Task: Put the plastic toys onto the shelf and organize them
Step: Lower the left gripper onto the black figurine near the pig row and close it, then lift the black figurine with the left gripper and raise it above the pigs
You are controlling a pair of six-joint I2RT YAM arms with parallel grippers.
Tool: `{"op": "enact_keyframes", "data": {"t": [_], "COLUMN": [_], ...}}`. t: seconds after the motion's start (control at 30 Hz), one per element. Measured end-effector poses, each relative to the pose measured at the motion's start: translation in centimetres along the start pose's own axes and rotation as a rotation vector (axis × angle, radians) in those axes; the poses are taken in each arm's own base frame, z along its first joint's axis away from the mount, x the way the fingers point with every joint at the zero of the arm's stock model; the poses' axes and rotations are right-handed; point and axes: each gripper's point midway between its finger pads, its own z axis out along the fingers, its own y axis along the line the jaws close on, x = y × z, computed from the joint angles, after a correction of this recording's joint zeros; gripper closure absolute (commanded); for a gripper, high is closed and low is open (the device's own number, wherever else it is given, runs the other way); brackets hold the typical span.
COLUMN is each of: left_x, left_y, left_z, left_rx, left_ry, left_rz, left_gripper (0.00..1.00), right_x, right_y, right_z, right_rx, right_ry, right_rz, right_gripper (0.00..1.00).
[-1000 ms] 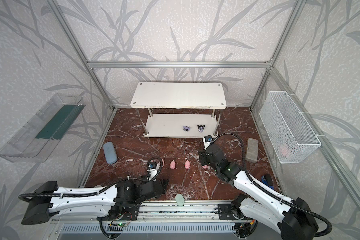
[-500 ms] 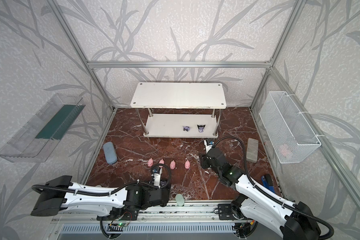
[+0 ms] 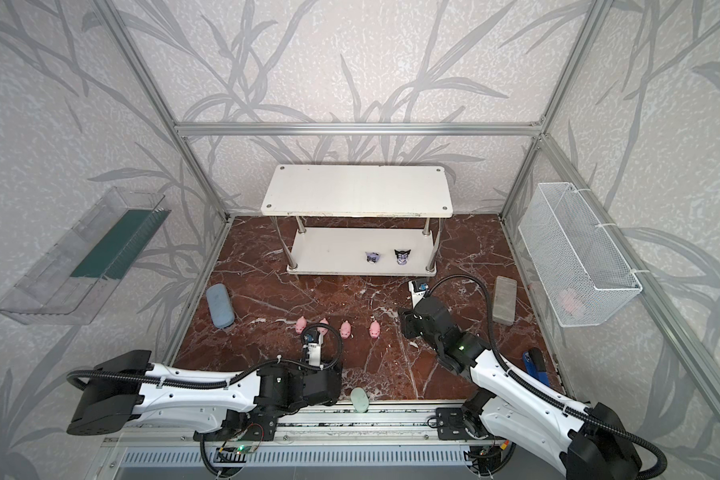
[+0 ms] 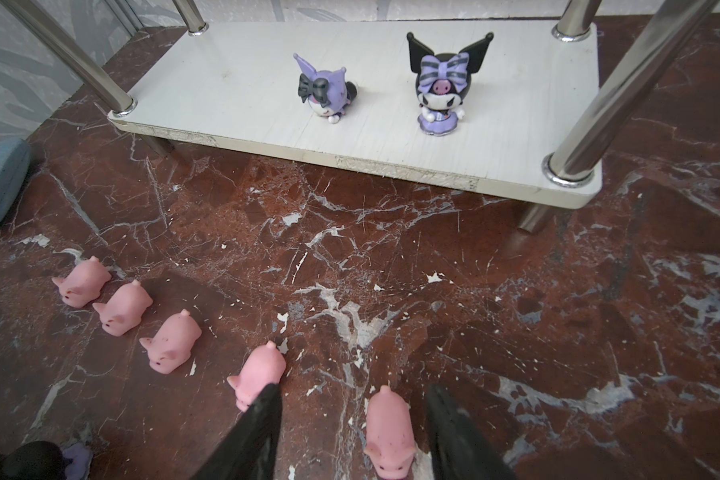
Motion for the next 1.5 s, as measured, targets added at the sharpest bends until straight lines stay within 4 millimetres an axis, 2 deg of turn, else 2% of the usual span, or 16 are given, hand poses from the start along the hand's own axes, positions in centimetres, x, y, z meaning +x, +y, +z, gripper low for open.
{"op": "enact_keyframes", "data": {"t": [0.53,0.73,1.5], "left_x": [1.0,0.9,0.8], "left_y": [0.7,0.1,-0.4], "left_z": [2.0,2.3,3.1], "left_rx": [-0.059,-0.055,-0.065], "left_ry": [0.075,0.088,0.104], "left_rz": [0.032,0.044,0.055], "left_gripper": [0.25,0.31,0.48], "right_x": [1.1,1.2,1.4], "right_y": [-1.1,-1.3,-1.5], "right_z": [0.5,0.6,1.3], "right_rx": [0.026,0.024,0.017], "right_ry": [0.018,0.017,0.030], "right_rz": [0.010,0.020,0.034], "right_gripper": [0.43,0.43,0.43]}}
